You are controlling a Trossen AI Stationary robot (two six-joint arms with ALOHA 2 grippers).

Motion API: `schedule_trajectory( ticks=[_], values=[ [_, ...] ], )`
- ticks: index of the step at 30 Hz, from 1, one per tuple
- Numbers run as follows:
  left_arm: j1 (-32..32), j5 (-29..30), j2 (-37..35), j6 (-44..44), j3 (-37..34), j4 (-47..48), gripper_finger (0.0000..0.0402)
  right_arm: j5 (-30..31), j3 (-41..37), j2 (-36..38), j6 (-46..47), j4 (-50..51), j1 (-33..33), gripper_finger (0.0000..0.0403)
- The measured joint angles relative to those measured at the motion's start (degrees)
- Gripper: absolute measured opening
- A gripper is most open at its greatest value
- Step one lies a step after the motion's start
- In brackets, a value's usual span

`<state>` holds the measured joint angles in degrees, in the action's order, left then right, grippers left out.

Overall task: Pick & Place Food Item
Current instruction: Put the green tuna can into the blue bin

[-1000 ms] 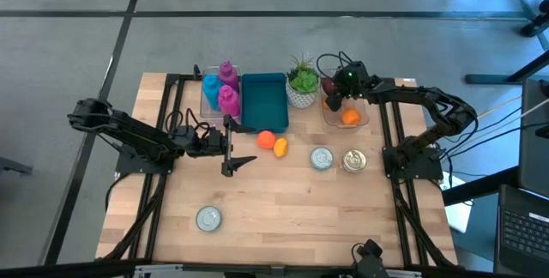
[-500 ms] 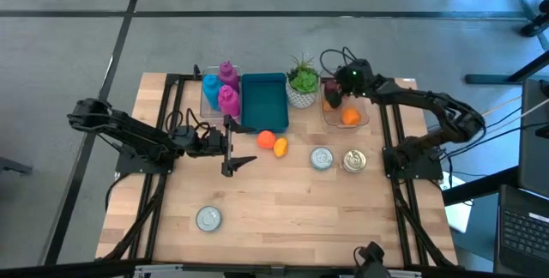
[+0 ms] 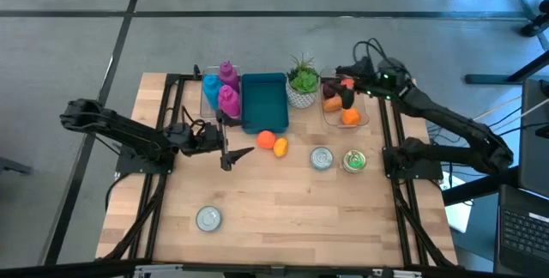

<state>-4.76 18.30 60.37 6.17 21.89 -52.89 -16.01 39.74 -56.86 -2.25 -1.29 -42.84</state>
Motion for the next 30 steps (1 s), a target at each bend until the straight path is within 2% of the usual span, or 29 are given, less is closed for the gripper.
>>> schedule_trajectory(
  ticks=[3,8,11,15,17,21,30],
  values=[
    [0.0,-1.5,-2.2,0.1,0.0,1.7,0.0393,0.0,-1.9,5.1,1.0,-2.2,2.0,0.0327],
    [0.0,-1.5,-5.3,-0.8,0.0,5.7,0.0393,-0.6,-10.8,14.5,6.7,-10.7,4.5,0.0327],
    [0.0,-1.6,-6.4,-1.7,0.0,7.0,0.0393,-2.8,-15.3,18.2,9.2,-15.4,6.0,0.0327],
    [0.0,-1.3,-7.1,-2.3,0.0,8.5,0.0393,-8.0,-18.1,21.6,10.1,-16.4,8.8,0.0326],
    [0.0,-1.4,-7.2,-3.2,0.0,8.5,0.0393,-10.5,-18.9,21.8,11.8,-16.4,10.7,0.0326],
    [0.0,-1.5,-7.2,-3.8,0.0,8.2,0.0393,-10.9,-19.5,19.9,12.7,-16.5,15.1,0.0326],
    [1.1,-1.1,-7.2,-3.0,0.0,6.4,0.0393,2.6,-19.7,11.1,11.3,-22.9,21.0,0.0326]
  ],
)
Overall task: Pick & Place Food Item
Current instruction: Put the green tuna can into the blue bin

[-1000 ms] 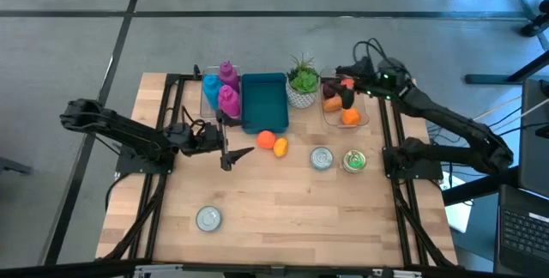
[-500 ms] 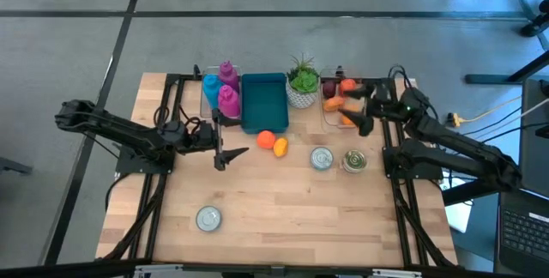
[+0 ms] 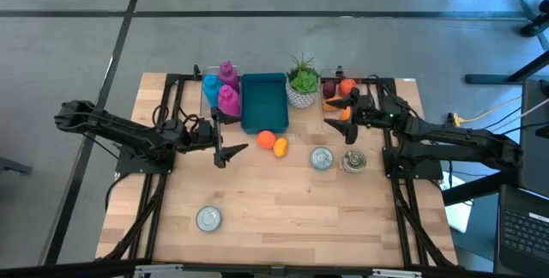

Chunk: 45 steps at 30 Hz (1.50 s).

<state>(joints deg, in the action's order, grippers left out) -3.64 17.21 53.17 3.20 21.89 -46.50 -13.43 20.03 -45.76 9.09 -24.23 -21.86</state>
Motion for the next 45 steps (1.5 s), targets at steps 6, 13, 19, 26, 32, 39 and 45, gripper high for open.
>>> schedule_trajectory(
  ticks=[6,13,19,26,32,39,45],
  values=[
    [0.0,1.6,0.0,0.0,0.0,0.0,0.0393,1.9,0.0,-4.8,-0.7,-3.7,0.1,0.0326],
    [0.0,1.6,0.0,-1.8,0.0,0.0,0.0393,2.1,0.0,-6.1,-2.2,-3.7,0.1,0.0326],
    [0.0,1.6,0.0,-1.9,0.0,0.9,0.0393,2.1,0.0,-6.1,-2.2,-3.7,0.1,0.0326],
    [0.0,1.6,0.1,0.8,0.0,2.7,0.0393,2.1,0.0,-6.1,-2.1,-3.7,0.1,0.0326],
    [0.0,1.3,0.1,2.2,0.0,8.9,0.0393,2.1,0.0,-6.1,-2.1,-3.7,0.1,0.0326],
    [0.0,1.2,0.6,0.5,0.0,15.1,0.0393,2.1,0.0,-6.1,-2.1,-4.1,0.1,0.0326],
    [0.0,1.2,0.5,-2.4,0.0,5.2,0.0393,2.0,0.1,-6.1,-2.1,-6.3,0.1,0.0327]
  ],
)
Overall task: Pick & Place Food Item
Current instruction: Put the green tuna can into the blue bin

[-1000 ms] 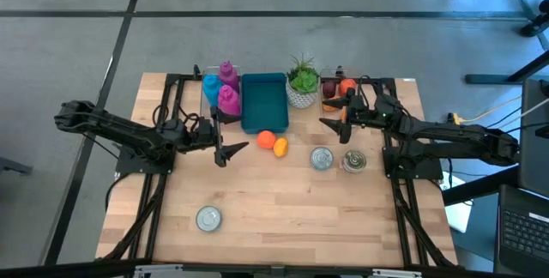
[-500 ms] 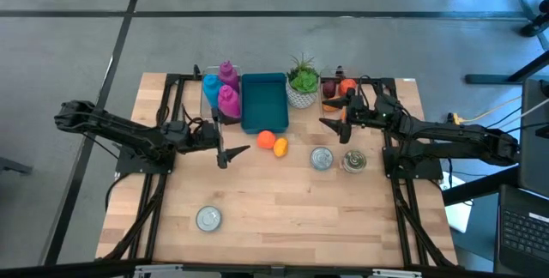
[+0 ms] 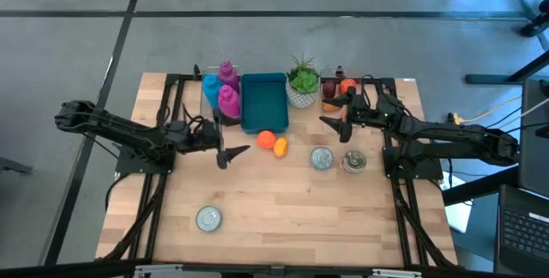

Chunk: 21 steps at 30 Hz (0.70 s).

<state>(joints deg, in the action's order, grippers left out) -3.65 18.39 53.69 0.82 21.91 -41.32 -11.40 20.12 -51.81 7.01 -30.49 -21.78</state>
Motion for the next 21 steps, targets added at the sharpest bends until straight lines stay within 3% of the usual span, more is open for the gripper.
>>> schedule_trajectory(
  ticks=[21],
  values=[
    [0.0,0.0,0.0,-0.1,0.0,-0.5,0.0393,-0.4,0.0,0.0,0.0,-0.3,0.0,0.0327]
  ],
)
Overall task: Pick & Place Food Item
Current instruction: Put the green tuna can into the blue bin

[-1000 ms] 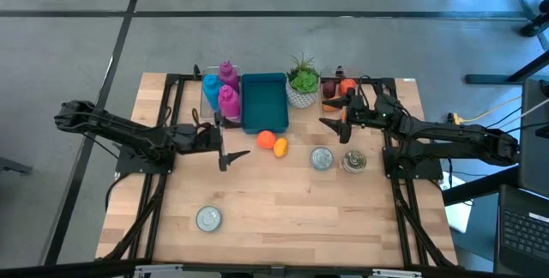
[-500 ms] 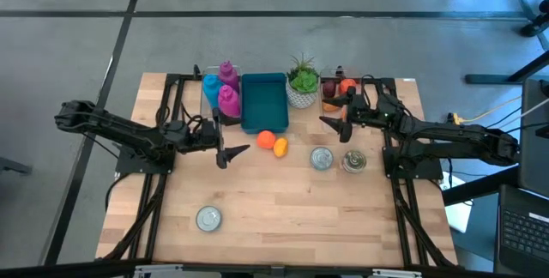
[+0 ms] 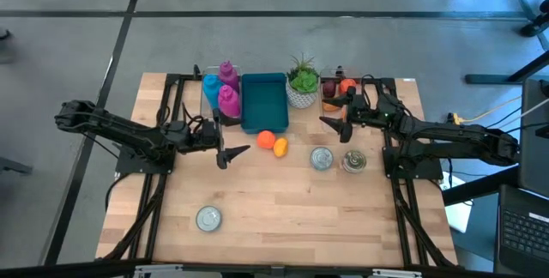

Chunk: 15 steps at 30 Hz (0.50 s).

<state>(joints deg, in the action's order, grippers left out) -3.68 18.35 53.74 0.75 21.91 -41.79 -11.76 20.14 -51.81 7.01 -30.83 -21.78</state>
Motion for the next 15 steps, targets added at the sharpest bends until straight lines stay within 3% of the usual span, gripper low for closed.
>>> schedule_trajectory(
  ticks=[5,15],
  values=[
    [0.1,0.1,0.0,0.0,0.0,-0.5,0.0393,-1.3,0.0,0.0,0.0,0.0,0.0,0.0327],
    [0.1,0.1,-1.5,-4.5,0.0,-11.9,0.0393,-1.3,0.0,0.0,1.2,0.0,0.0,0.0327]
  ],
)
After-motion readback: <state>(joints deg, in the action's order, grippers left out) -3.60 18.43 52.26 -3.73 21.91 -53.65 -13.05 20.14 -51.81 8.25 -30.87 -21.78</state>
